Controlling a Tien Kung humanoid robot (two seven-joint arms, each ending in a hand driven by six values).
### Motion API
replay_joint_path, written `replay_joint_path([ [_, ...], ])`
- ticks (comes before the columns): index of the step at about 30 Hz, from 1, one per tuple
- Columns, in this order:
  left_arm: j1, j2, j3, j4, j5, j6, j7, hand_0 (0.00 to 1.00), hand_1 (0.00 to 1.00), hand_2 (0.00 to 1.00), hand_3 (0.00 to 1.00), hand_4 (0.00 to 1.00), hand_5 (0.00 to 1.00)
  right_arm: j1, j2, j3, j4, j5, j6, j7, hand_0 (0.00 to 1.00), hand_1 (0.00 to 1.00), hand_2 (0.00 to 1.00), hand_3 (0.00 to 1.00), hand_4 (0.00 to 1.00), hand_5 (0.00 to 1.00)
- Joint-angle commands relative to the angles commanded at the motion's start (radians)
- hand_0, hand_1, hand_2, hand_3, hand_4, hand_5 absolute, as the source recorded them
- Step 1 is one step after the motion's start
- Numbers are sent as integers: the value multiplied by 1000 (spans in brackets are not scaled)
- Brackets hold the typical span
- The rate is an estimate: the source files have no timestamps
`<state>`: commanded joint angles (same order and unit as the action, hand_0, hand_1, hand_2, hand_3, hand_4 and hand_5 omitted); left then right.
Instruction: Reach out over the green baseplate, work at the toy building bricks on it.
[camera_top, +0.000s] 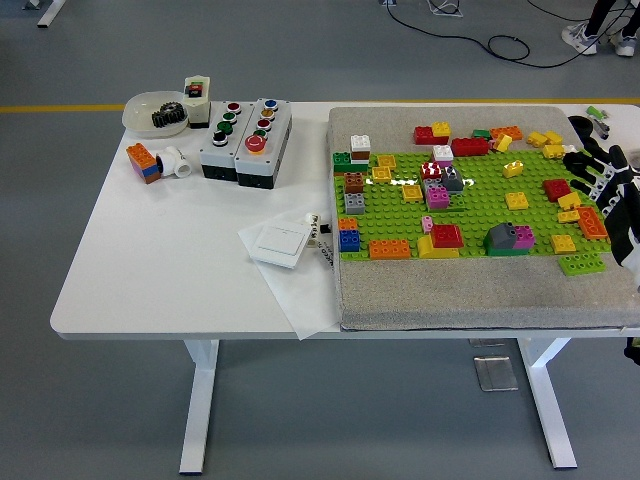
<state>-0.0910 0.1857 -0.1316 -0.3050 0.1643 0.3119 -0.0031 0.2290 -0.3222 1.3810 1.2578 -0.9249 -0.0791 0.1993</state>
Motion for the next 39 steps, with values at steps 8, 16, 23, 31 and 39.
replay_joint_path([
  [8,-1,0,2,0,-3,0,-2,798,815,830,659,663,657,2,0,0,-3,3,-1,0,858,805,822,825,998,922],
  [16,-2,0,1,-1,-1,0,0,797,815,830,661,663,654,-1,-1,1,-4,4,0,-1,858,806,822,825,998,923],
  [23,-1,-1,1,-1,-1,0,1,798,816,831,661,663,654,-2,0,-3,-5,4,0,-1,859,806,822,825,998,924],
  [31,2,-1,-3,-1,4,0,3,799,816,832,660,663,654,-5,-1,-4,-4,4,-1,0,859,807,822,825,998,925],
  [39,5,-1,-7,0,11,1,5,799,816,831,661,664,655,-10,0,-4,-4,3,-2,2,862,807,822,825,998,924],
])
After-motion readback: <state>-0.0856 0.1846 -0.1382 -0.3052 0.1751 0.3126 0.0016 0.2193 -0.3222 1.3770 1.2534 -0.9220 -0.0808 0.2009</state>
